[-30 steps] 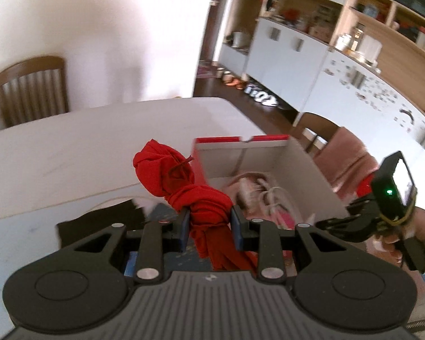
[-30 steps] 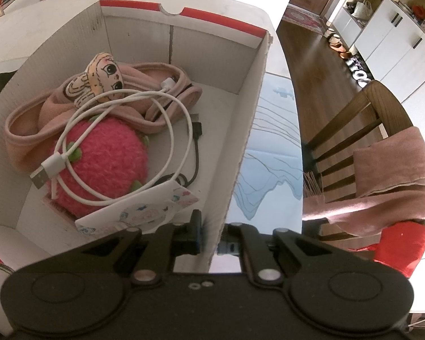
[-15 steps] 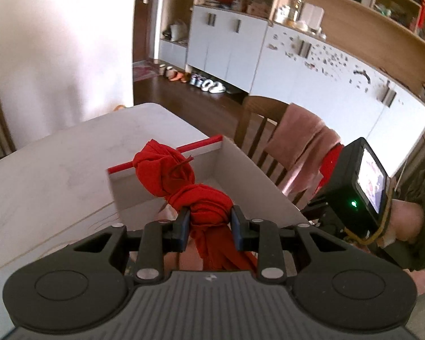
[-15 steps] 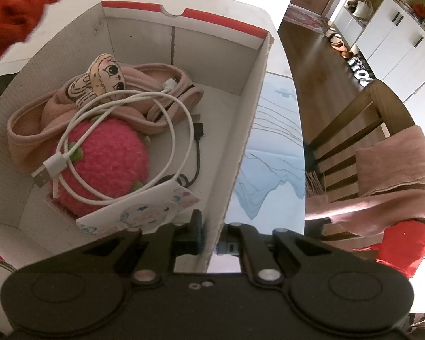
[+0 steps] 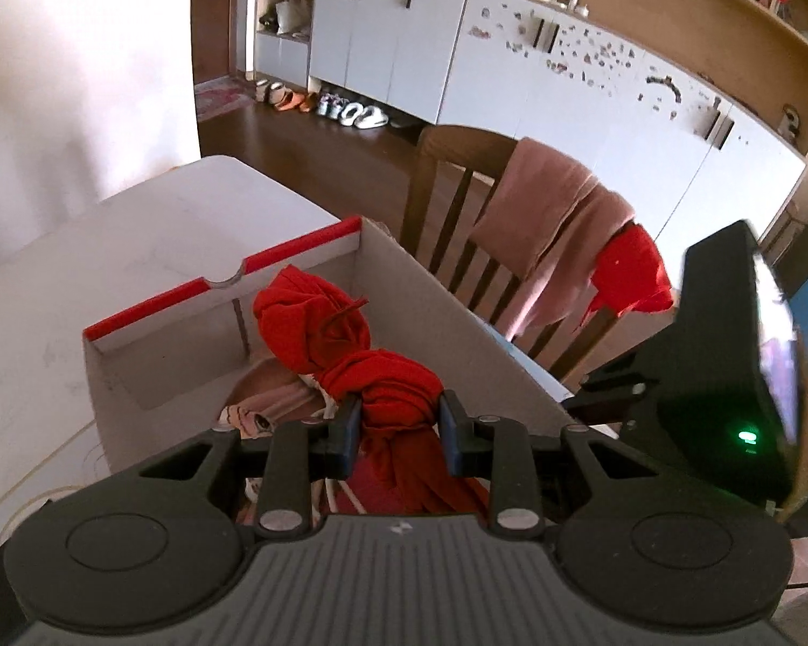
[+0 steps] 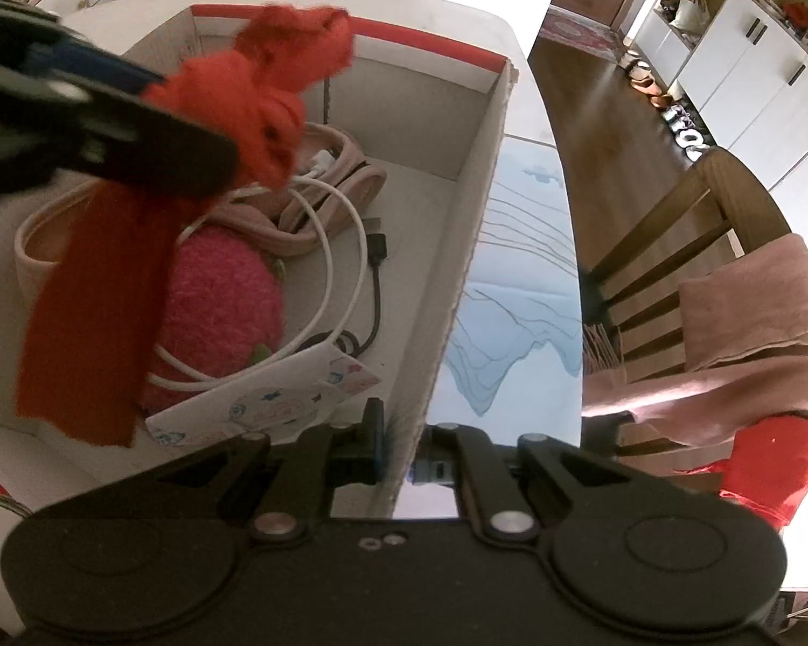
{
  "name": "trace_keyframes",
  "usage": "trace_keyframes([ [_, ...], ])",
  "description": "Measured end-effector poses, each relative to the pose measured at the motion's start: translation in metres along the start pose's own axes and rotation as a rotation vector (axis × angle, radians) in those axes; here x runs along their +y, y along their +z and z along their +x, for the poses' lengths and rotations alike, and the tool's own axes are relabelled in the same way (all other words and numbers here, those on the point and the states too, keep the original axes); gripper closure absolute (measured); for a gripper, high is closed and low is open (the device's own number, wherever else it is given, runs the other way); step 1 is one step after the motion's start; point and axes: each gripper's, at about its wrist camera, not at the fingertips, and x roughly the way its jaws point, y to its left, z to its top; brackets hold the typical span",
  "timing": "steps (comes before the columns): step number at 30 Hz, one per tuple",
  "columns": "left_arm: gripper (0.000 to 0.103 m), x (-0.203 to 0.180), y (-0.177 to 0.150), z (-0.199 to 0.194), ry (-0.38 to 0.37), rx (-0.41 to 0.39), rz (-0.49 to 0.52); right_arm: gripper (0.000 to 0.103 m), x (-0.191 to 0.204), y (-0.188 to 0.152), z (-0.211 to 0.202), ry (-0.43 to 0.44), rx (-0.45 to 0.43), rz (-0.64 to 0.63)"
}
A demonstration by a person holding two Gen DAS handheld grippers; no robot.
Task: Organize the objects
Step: 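Carry the red cloth with the left gripper into the box and release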
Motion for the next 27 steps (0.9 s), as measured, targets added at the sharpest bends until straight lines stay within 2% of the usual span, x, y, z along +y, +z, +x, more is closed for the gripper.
trace_keyframes([
  [8,0.075,0.006,-0.002,0.029,0.014,0.085,0.004,0.097,0.001,0.000,0.000,0.002,0.000,0.002],
  [12,0.071,0.013,-0.006,0.033,-0.014,0.090,-0.047,0.097,0.000,-0.001,-0.001,0.003,-0.001,0.005],
  [14,0.058,0.014,-0.008,0.032,-0.017,0.084,-0.059,0.097,0.000,-0.001,-0.001,0.003,-0.002,0.006],
  [16,0.039,0.015,-0.009,0.027,-0.022,0.069,-0.069,0.097,0.000,-0.001,-0.001,0.003,-0.002,0.005],
  [19,0.037,0.020,-0.010,0.018,-0.041,0.035,-0.111,0.097,0.000,-0.002,-0.001,0.003,-0.002,0.006],
  [27,0.037,0.036,-0.018,-0.022,0.013,-0.040,-0.175,0.097,0.001,-0.001,-0.002,0.002,0.000,-0.001],
])
